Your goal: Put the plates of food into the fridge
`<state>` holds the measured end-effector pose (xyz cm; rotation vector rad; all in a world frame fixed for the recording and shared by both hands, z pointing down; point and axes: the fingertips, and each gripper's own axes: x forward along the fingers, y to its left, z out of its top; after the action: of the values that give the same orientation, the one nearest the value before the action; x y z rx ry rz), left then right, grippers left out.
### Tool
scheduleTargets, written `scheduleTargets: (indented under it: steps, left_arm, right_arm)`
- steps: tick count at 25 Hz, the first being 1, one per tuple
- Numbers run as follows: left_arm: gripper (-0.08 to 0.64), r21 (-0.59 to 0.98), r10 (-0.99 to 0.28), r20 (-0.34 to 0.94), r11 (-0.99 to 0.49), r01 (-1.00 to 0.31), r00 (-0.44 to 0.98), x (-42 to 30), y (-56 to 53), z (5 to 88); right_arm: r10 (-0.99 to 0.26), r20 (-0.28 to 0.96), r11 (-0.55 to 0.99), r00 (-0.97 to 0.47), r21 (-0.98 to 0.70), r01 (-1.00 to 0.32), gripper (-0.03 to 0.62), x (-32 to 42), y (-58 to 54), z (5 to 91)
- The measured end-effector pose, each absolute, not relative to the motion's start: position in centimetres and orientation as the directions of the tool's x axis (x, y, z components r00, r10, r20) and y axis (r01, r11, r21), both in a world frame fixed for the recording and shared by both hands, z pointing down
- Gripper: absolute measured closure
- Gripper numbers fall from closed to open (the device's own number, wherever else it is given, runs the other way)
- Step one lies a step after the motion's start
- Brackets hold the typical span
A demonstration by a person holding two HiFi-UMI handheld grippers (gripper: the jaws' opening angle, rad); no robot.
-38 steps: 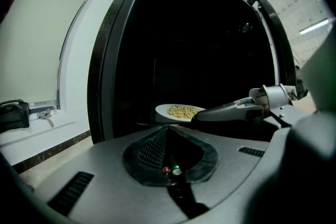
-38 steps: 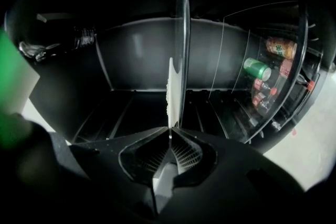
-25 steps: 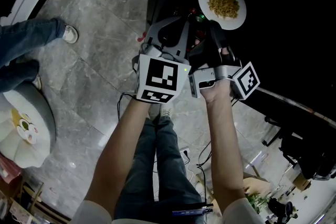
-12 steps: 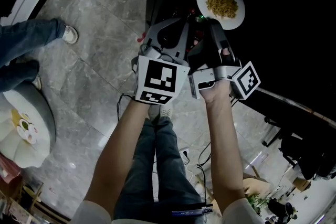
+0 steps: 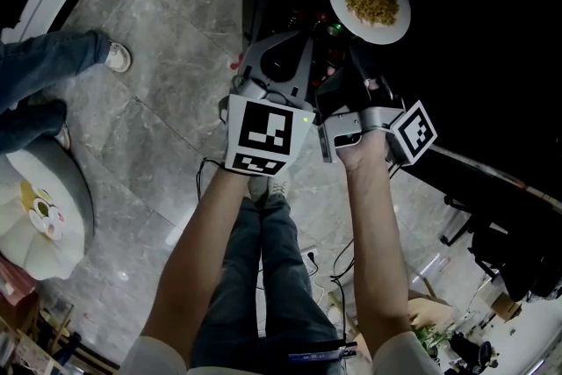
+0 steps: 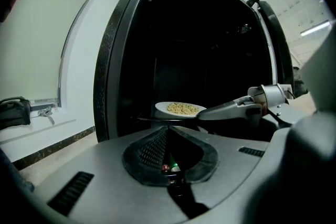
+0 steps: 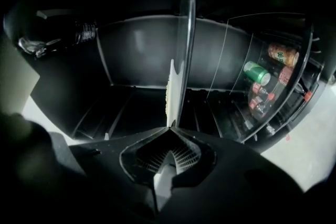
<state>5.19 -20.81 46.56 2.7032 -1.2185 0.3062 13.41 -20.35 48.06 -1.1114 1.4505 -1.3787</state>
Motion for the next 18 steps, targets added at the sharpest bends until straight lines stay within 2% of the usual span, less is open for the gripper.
scheduleTargets:
  steps: [10, 18]
  left_arm:
    - [0.554, 0.056, -0.733, 0.265, -0.637, -0.769, 0.627, 5.0, -21.0, 47.1]
    - [0.554, 0.055, -0.739, 0.233, -0.639, -0.767, 0.632, 4.3, -20.3, 46.0]
  right_arm:
    - [-0.96, -0.004, 0.027, -0.281, -0.997, -0.076, 0.583, 13.3, -20.6, 47.7]
    - [-0.914, -0.054, 0.127, -0.401, -0.979, -0.158, 0.582, 10.4, -19.1, 45.8]
